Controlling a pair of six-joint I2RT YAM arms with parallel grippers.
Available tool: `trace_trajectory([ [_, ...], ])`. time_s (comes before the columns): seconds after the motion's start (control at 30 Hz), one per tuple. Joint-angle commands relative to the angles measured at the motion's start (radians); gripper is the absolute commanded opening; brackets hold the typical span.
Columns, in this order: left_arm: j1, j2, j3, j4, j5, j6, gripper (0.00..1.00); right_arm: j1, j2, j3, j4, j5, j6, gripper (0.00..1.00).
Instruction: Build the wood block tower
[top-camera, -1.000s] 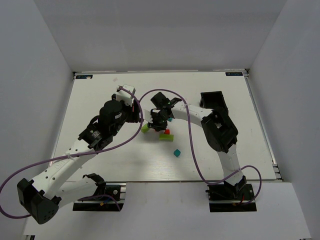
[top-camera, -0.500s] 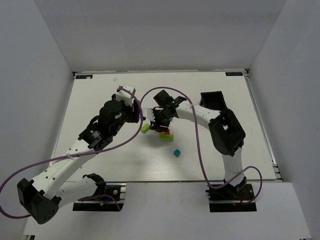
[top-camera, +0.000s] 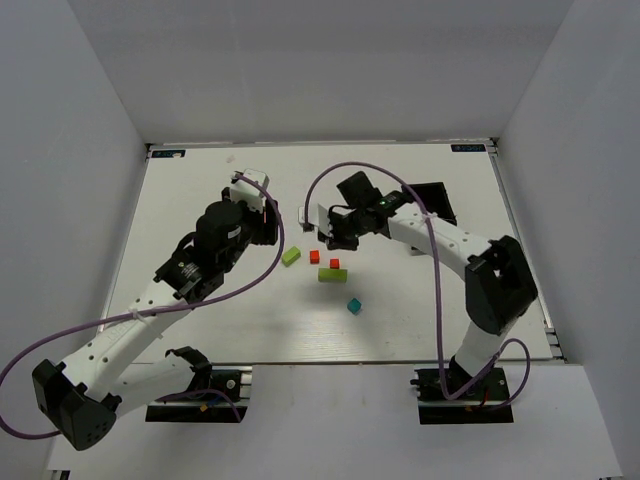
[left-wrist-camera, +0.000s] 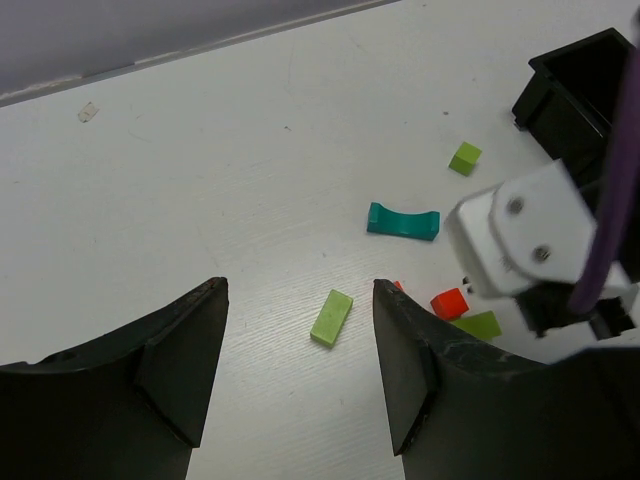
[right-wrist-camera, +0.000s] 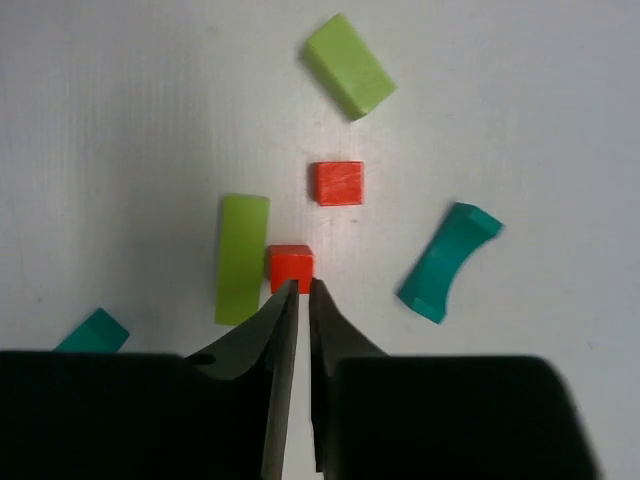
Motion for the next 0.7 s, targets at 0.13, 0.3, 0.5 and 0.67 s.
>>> trace_trajectory([
  [0.13,0.004,-0.062,-0.016,0.018,-0.009,-0.003,0.7,0.007,0.14,0.018,-0.17,-0.132,-0.145,0.47],
  [0.3,0.004,-0.062,-0.016,0.018,-0.009,-0.003,0.71,0.009,0.123,-0.048,-0.096,-0.128,-0.151,0.51],
  [0.5,0.004,-0.062,-0.016,0.018,-0.009,-0.003,0.71,0.013,0.157,-0.044,-0.093,-0.131,-0.137,0.55],
  [0.67,0.004,-0.062,-0.016,0.027,-0.009,-0.003,0.71,0.016,0.157,-0.062,-0.044,-0.135,-0.116,0.58],
])
